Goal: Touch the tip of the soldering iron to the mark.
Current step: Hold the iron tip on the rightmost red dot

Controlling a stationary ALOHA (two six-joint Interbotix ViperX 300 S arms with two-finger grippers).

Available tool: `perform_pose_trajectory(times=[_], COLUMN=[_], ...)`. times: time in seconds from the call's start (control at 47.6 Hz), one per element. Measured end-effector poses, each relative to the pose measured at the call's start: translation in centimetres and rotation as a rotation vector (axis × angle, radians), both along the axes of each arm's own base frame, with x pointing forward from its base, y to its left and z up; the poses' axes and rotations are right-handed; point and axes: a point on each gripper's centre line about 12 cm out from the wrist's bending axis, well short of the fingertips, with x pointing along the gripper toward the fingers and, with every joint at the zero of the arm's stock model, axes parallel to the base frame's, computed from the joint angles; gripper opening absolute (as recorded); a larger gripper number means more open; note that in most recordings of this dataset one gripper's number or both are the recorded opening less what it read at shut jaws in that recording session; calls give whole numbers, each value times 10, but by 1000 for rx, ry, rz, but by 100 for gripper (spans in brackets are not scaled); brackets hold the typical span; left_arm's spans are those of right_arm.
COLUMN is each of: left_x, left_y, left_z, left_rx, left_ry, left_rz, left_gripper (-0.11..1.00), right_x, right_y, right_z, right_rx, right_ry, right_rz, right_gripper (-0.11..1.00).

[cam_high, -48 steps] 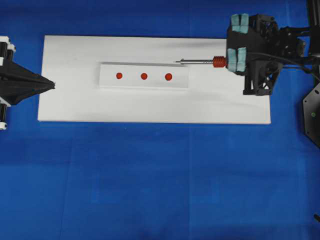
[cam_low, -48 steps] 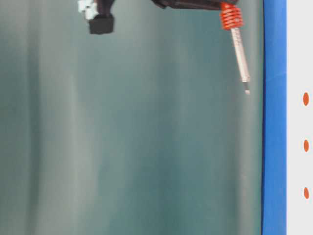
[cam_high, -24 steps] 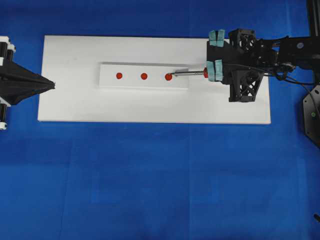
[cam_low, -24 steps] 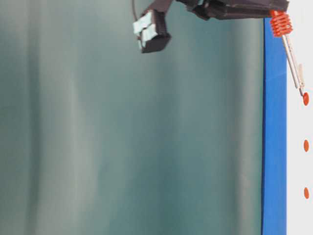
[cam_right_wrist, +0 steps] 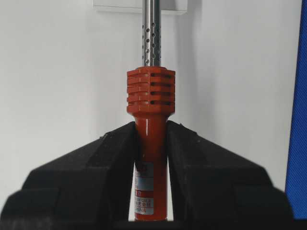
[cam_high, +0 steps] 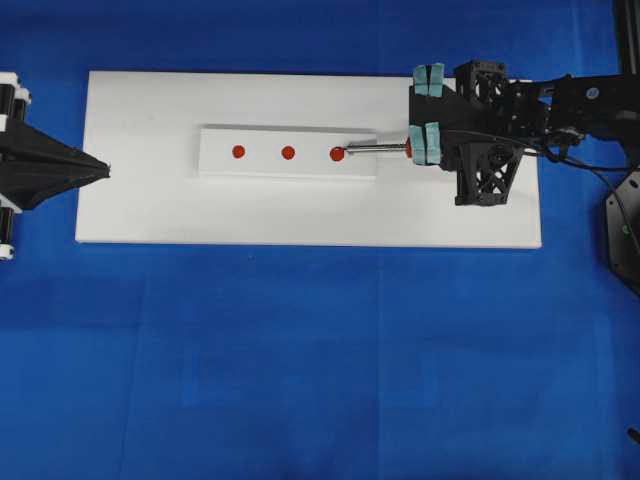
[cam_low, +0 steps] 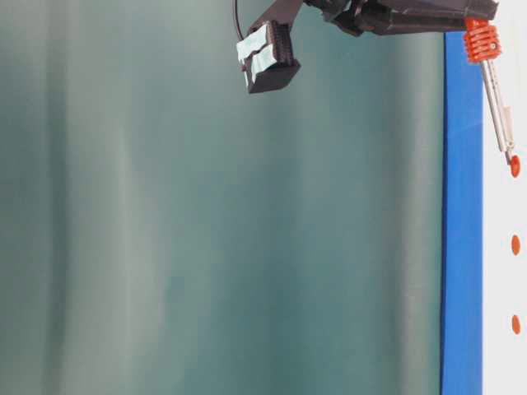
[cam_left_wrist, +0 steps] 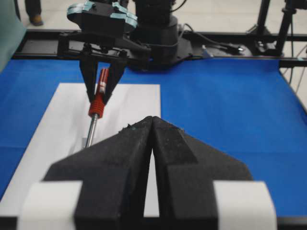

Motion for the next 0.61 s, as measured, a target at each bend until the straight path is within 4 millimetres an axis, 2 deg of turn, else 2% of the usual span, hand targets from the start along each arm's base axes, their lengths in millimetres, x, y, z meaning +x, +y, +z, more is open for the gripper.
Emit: perform_pose_trajectory(times=[0.609], left_x=[0], left_y=[0], left_z=[0], left_rx=[-1], left_ry=[0], left_rz=[0], left_gripper=[0], right_x=[-1], right_y=[1], right_z=[0], right_rx=[1], right_ry=[6], right_rz=[3], right_gripper=[6])
